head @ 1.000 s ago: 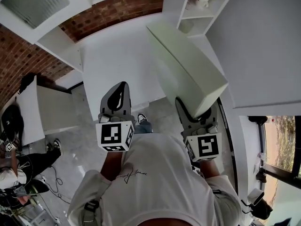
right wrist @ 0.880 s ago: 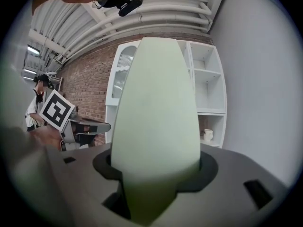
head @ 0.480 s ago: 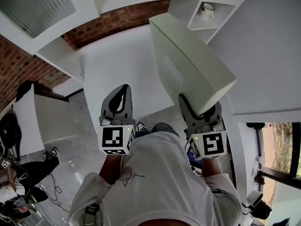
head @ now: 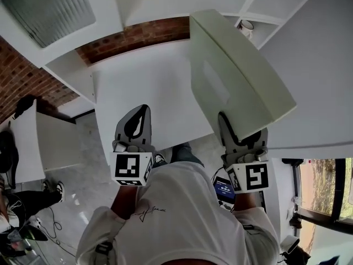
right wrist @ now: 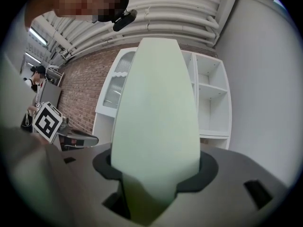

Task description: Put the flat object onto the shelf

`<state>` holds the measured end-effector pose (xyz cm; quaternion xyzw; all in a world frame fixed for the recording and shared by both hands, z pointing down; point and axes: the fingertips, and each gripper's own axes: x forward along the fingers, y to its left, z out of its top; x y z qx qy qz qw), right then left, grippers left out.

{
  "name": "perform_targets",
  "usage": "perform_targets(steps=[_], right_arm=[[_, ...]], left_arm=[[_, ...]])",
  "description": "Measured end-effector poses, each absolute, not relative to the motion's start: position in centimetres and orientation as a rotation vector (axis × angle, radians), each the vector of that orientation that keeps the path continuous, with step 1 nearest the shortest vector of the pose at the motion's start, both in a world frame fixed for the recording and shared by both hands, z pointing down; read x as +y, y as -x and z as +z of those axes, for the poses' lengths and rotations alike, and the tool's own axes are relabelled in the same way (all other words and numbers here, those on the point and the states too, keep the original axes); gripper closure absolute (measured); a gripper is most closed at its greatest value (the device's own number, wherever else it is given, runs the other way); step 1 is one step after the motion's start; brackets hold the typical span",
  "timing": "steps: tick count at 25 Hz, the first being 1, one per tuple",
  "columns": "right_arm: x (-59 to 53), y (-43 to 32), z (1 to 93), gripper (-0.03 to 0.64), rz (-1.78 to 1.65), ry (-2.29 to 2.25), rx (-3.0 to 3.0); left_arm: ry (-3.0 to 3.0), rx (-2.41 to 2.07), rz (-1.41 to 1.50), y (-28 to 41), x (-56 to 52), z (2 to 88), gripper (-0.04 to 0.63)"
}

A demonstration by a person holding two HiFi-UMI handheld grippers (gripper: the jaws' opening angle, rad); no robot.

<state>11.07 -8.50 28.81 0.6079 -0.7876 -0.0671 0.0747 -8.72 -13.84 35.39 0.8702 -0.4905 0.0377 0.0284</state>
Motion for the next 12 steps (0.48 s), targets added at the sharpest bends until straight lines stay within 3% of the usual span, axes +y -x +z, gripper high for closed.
perform_targets(steps=[12], right_arm=[[-11.1, -12.2, 24.4, 0.334, -0.314, -1.775, -2.482]], left_arm=[[-2.681, -1.508, 0.071, 7.4, -15.6, 35.0, 0.583]])
